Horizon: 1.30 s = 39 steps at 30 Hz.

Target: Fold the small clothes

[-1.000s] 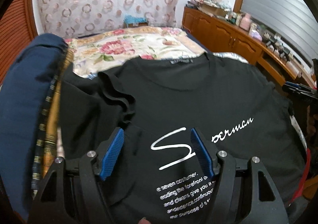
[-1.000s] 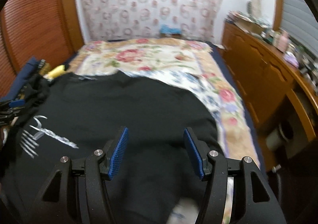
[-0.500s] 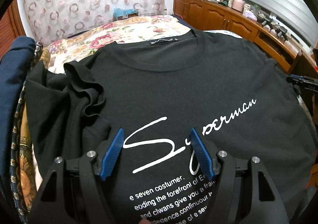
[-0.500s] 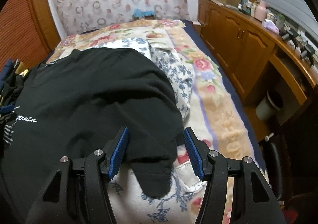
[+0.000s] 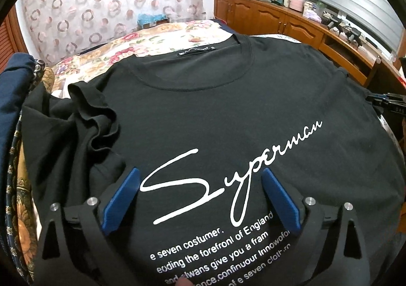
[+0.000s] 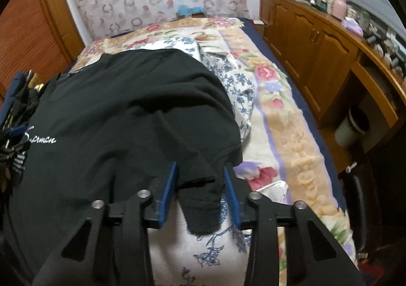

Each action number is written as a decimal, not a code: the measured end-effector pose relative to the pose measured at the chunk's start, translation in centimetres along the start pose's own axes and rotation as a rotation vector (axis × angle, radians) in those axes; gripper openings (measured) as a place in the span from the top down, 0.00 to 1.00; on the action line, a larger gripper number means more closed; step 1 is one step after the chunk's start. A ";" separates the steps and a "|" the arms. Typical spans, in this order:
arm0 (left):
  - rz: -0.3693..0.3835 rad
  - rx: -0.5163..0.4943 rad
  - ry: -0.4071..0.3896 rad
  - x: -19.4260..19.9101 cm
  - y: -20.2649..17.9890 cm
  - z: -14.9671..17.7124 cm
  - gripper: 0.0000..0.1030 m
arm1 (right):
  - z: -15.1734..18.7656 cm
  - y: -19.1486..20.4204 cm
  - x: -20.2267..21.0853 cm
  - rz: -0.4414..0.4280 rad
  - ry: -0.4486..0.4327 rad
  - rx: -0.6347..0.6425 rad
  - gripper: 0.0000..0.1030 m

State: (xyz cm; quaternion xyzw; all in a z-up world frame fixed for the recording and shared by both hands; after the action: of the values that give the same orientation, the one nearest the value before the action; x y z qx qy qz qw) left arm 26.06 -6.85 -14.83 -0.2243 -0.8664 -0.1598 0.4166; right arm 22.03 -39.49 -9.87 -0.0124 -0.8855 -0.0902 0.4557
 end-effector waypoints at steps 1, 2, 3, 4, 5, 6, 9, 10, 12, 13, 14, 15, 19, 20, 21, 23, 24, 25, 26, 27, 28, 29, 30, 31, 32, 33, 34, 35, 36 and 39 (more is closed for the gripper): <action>0.000 0.000 0.000 -0.1 -0.1 -0.1 0.05 | -0.1 0.2 0.0 0.017 -0.005 0.023 0.76; -0.002 0.000 0.001 -0.1 -0.1 -0.1 0.04 | -0.1 0.4 0.1 0.033 -0.012 0.045 0.83; -0.003 0.001 0.002 -0.1 -0.1 -0.1 0.03 | -0.2 0.6 0.1 0.048 -0.018 0.063 0.87; -0.005 0.002 0.004 -0.2 0.0 -0.1 0.02 | -0.3 0.8 0.1 0.052 -0.021 0.074 0.90; -0.005 0.007 0.006 -0.2 0.0 -0.1 0.01 | -0.5 1.1 0.3 0.054 -0.035 0.084 0.92; -0.005 0.008 0.006 -0.2 0.0 -0.1 0.01 | -0.9 1.2 0.5 0.051 -0.050 0.088 0.92; -0.005 0.008 0.007 -0.3 0.1 -0.1 0.00 | -2.3 2.2 1.4 0.020 -0.100 0.099 0.93; -0.004 0.008 0.007 -0.3 0.1 0.0 0.00 | -2.8 2.6 1.7 0.006 -0.112 0.103 0.93; -0.005 0.008 0.007 -0.2 0.1 0.0 0.00 | -3.8 4.0 2.1 -0.030 -0.133 0.118 0.93; -0.005 0.008 0.006 -0.3 0.1 -0.1 0.00 | -4.2 4.8 2.2 -0.046 -0.140 0.129 0.93; -0.005 0.008 0.006 -0.3 0.1 0.0 0.00 | -4.3 5.8 2.3 -0.068 -0.143 0.142 0.93; -0.005 0.008 0.006 -0.3 0.1 -0.1 0.00 | -4.3 6.5 2.3 -0.085 -0.143 0.152 0.93; -0.004 0.008 0.007 -0.3 0.1 -0.1 0.00 | -2.6 10.6 0.9 -0.184 -0.079 0.198 0.93; -0.004 0.007 0.007 -0.2 0.1 -0.1 0.00 | -2.0 11.3 0.5 -0.187 -0.064 0.209 0.93; -0.004 0.005 0.008 -0.2 0.0 -0.1 0.00 | -1.2 11.9 -0.3 -0.182 -0.043 0.227 0.93; -0.003 0.009 0.010 -0.2 0.2 0.0 0.00 | -0.3 12.4 -1.4 -0.183 -0.011 0.227 0.92; -0.005 0.012 0.011 -0.2 0.4 0.1 0.00 | 0.0 12.5 -1.7 -0.184 -0.003 0.222 0.92; -0.009 0.017 0.008 -0.1 0.5 0.1 0.00 | 0.2 12.5 -1.8 -0.183 -0.004 0.215 0.92; -0.015 0.024 -0.001 0.1 0.7 0.1 0.00 | 0.1 12.4 -1.8 -0.182 -0.005 0.205 0.91; -0.018 0.029 -0.008 0.2 0.9 0.1 0.00 | 0.1 12.3 -1.7 -0.184 -0.002 0.196 0.87; -0.022 0.037 -0.020 0.5 1.2 0.1 0.00 | 0.1 12.2 -1.7 -0.184 0.000 0.190 0.81; -0.026 0.047 -0.035 0.8 1.4 0.1 0.00 | 0.1 12.1 -1.7 -0.177 0.000 0.187 0.78; -0.028 0.053 -0.043 1.1 1.6 0.0 0.00 | 0.1 11.7 -1.4 -0.162 -0.004 0.184 0.71; -0.033 0.058 -0.052 1.4 1.8 -0.1 0.00 | 0.0 11.5 -1.2 -0.158 -0.006 0.182 0.68; -0.045 0.064 -0.067 1.8 2.1 -0.2 0.00 | -0.1 11.2 -0.7 -0.159 -0.010 0.179 0.66; -0.052 0.066 -0.077 2.2 2.2 -0.3 0.00 | -0.2 11.2 -0.3 -0.161 -0.017 0.177 0.65; -0.058 0.066 -0.089 2.6 2.4 -0.3 0.00 | -0.5 11.0 0.4 -0.162 -0.031 0.174 0.61; -0.059 0.067 -0.094 2.8 2.5 -0.4 0.00 | -0.8 10.7 1.0 -0.159 -0.047 0.168 0.58; -0.060 0.069 -0.103 3.2 2.6 -0.6 0.00 | -1.2 10.4 1.6 -0.156 -0.062 0.161 0.58; -0.059 0.079 -0.125 3.9 2.7 -0.9 0.00 | -2.8 9.1 3.2 -0.143 -0.118 0.127 0.56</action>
State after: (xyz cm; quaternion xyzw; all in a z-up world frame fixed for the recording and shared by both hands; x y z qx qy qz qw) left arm 25.92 -4.01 -10.94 -0.1918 -0.9025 -0.1235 0.3654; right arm 23.38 -31.27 -4.32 0.0746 -0.9133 -0.0654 0.3950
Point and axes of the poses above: each gripper's, at about its wrist camera, not at the fingertips, and x roughly against the way its jaws point, y to its left, z to its underside, the point moved 7 cm from there along -x, roughly the way its jaws point, and after that the axes turned 11 degrees about -x, right-handed, at the moved point
